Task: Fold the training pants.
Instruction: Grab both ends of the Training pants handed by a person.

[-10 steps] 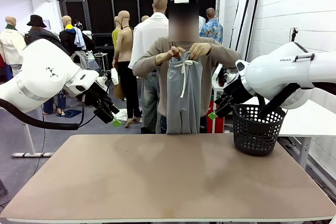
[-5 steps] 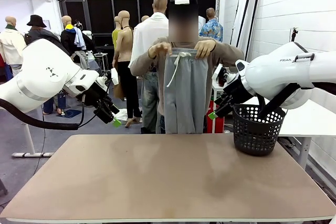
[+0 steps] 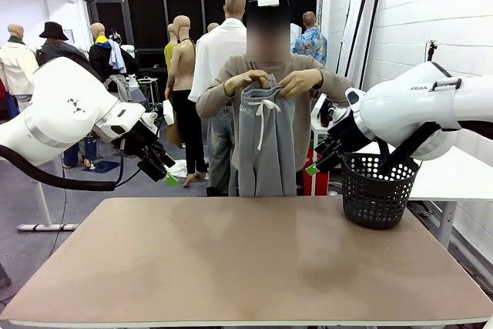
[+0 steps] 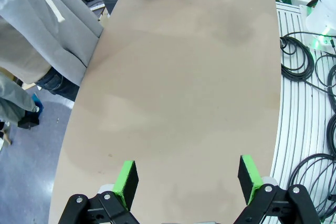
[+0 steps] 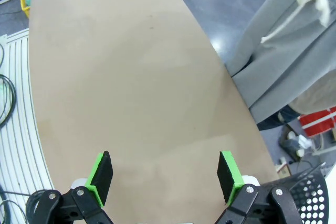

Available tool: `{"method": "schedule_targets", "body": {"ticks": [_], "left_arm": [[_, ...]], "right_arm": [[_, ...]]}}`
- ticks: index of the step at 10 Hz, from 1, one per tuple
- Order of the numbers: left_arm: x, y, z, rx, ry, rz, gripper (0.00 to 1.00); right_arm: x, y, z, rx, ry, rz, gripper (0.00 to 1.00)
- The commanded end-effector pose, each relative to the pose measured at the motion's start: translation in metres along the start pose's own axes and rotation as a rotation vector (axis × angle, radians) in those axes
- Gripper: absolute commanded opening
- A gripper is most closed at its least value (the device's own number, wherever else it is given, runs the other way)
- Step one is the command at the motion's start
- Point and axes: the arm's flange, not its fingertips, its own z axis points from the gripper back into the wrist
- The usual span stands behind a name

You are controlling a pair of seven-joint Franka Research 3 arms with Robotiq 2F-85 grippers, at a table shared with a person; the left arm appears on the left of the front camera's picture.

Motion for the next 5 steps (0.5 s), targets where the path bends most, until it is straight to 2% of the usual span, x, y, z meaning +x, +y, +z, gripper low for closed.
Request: {"method": "schedule_targets", "body": {"ticks": [1, 5], "left_arm": [[-0.001, 0.0018, 0.0013, -0.015, -0.013, -0.003, 1.0], [-0.001, 0.0018, 0.0013, -0.015, -0.013, -0.003, 1.0]], "right_arm": [[-0.0008, -0.0008, -0.0003, 0.005, 0.0, 0.01, 1.0], [-0.0008, -0.0008, -0.0003, 0.005, 0.0, 0.01, 1.0]]}}
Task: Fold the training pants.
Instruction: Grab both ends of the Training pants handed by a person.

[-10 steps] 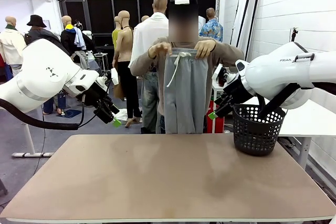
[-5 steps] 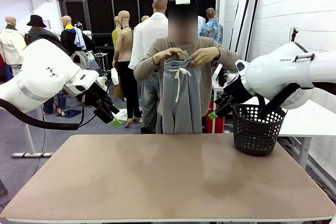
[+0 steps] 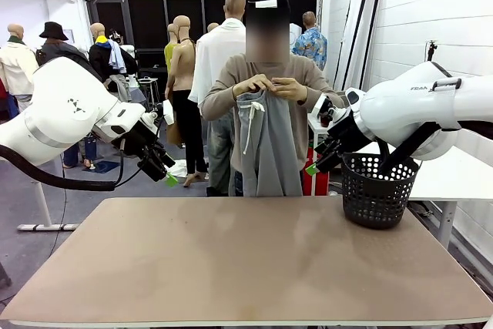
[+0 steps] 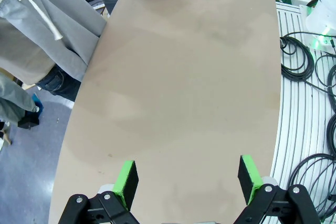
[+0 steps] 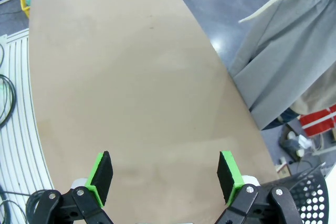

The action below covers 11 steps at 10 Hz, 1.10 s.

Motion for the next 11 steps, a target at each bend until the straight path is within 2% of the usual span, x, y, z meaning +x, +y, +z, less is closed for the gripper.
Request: {"method": "schedule_targets", "body": {"ticks": [1, 11], "left_arm": [[-0.001, 0.0018, 0.0013, -0.015, -0.013, -0.003, 1.0], [-0.001, 0.0018, 0.0013, -0.015, -0.013, -0.003, 1.0]], "right_arm": [[-0.0008, -0.0008, -0.0003, 0.005, 0.0, 0.01, 1.0], [-0.0008, -0.0008, -0.0003, 0.005, 0.0, 0.01, 1.0]]}}
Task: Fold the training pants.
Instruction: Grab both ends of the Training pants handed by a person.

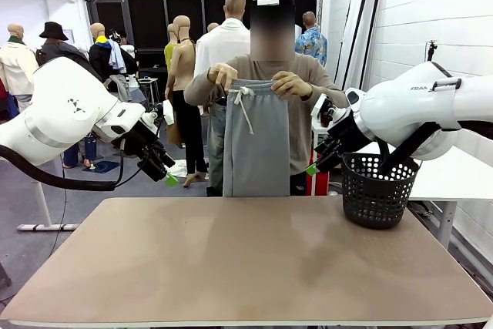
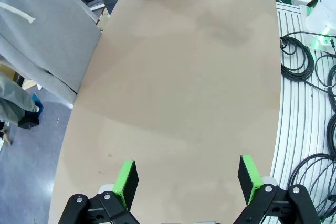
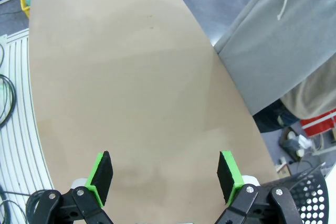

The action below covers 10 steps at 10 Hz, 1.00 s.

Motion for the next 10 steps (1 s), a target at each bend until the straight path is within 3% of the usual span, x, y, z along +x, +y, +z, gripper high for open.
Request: {"method": "schedule_targets", "body": {"ticks": [1, 10], "left_arm": [[-0.001, 0.0018, 0.0013, -0.015, -0.013, -0.003, 1.0], [-0.001, 0.0018, 0.0013, -0.015, -0.013, -0.003, 1.0]], "right_arm": [[-0.0008, -0.0008, -0.0003, 0.005, 0.0, 0.01, 1.0], [-0.0008, -0.0008, -0.0003, 0.005, 0.0, 0.01, 1.0]]}}
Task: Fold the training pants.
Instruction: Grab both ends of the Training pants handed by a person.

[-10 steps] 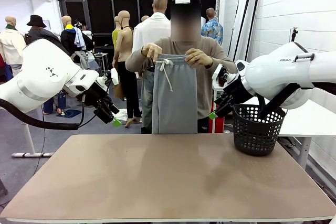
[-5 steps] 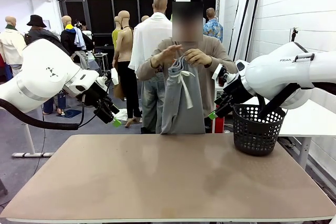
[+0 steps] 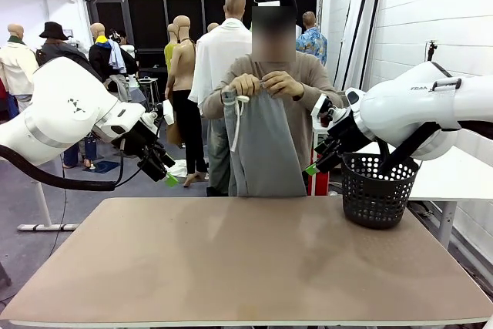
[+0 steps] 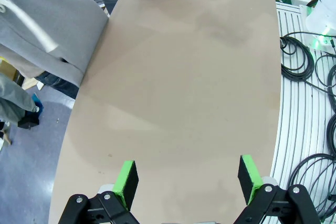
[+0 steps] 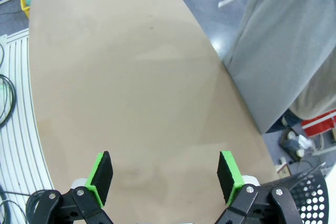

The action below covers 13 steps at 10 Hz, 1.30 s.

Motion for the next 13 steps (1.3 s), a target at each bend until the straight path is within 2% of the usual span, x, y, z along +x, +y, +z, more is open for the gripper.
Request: {"method": "schedule_targets", "body": {"ticks": [1, 13], "left_arm": [[-0.001, 0.0019, 0.0013, -0.015, -0.013, -0.003, 1.0], [-0.001, 0.0019, 0.0013, -0.015, -0.013, -0.003, 1.0]], "right_arm": [[-0.0008, -0.0008, -0.0003, 0.005, 0.0, 0.01, 1.0], [-0.0008, -0.0008, -0.0003, 0.005, 0.0, 0.01, 1.0]]}}
